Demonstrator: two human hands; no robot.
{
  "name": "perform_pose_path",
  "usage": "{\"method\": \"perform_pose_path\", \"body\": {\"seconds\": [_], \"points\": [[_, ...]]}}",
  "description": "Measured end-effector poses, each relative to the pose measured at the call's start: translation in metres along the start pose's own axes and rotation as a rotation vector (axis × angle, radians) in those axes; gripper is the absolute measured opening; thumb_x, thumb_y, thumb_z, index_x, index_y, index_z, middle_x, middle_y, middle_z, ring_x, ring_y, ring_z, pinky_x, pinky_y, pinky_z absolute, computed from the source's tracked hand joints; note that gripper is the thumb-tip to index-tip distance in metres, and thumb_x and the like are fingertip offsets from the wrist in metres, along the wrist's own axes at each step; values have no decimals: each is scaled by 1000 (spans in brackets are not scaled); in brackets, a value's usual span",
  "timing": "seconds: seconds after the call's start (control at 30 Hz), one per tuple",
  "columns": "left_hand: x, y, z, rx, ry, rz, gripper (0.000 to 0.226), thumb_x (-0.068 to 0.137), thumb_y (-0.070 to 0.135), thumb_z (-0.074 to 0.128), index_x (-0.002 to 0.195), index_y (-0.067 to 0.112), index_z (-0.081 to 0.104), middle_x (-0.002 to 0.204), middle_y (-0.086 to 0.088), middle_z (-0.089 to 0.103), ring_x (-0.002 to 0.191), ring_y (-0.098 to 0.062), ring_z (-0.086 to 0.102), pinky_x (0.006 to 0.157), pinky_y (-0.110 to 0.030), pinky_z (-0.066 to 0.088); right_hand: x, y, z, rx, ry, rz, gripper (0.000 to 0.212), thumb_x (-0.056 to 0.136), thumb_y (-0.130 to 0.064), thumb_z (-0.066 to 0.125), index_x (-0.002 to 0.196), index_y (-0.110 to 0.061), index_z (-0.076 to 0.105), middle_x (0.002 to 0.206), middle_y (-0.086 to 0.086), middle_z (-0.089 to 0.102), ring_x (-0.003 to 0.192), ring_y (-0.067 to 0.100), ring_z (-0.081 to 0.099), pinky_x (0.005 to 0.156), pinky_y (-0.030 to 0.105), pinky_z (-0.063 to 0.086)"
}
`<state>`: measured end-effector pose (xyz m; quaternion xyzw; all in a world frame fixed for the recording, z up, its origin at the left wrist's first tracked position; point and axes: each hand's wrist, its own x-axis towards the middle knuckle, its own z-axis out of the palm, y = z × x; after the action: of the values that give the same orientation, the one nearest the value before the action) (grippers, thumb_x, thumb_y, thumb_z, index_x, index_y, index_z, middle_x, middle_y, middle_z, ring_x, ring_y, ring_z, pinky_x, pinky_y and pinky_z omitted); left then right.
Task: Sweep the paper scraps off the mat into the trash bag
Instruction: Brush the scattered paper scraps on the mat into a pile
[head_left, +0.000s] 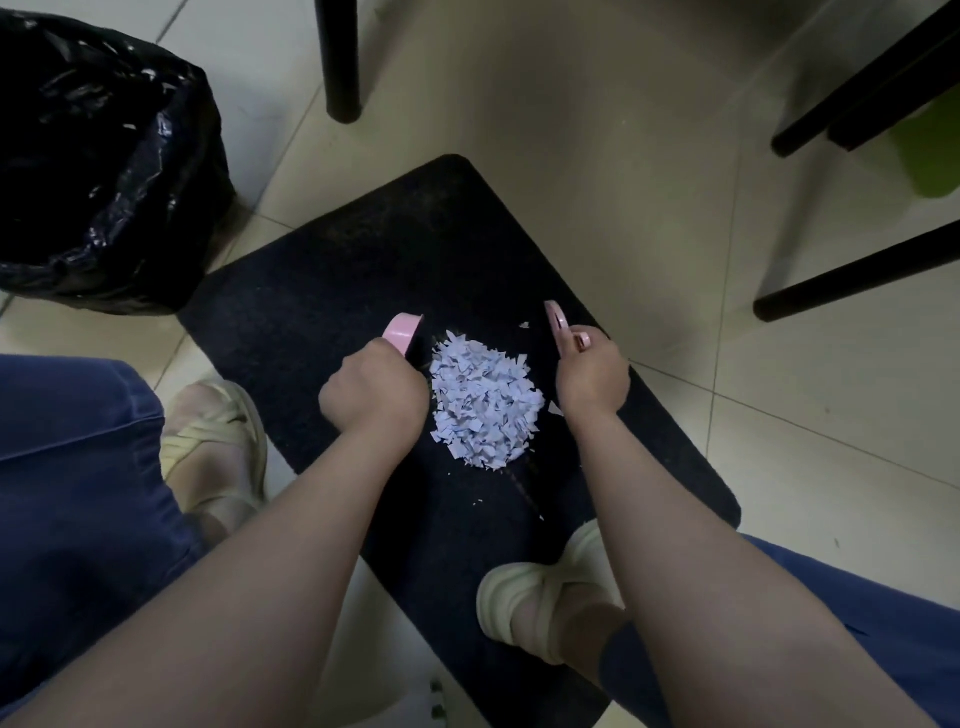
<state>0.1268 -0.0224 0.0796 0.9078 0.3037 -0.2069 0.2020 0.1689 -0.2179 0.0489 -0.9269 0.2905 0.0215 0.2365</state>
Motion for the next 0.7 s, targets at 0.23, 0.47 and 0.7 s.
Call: {"method": "perform_pose_path", "body": {"seconds": [0.23, 0.47, 0.7], "points": [[28, 9, 6, -35, 8, -44, 31, 90, 41, 52, 99, 15, 67, 92, -7, 69, 86, -29, 65, 63, -30, 39, 29, -3, 32, 93, -235, -65, 31, 100, -42, 46, 101, -26, 72, 71, -4, 57, 58, 13, 51, 51, 27, 37], [20, 13, -1, -48, -31, -34, 23, 90, 30, 51, 100, 16, 67, 92, -6, 67, 83, -27, 64, 60, -30, 38, 18, 3, 23, 85, -393, -141, 35, 101, -38, 45, 115, -15, 67, 84, -10, 60, 77, 9, 55, 60, 20, 35], [4, -16, -11, -138, 17, -69, 26, 91, 30, 49, 112, 24, 64, 100, -7, 67, 92, -30, 63, 65, -31, 38, -7, -22, 19, 156, -165, -168, 22, 97, -34, 49, 98, -22, 67, 75, -7, 62, 66, 11, 53, 52, 17, 35]]}}
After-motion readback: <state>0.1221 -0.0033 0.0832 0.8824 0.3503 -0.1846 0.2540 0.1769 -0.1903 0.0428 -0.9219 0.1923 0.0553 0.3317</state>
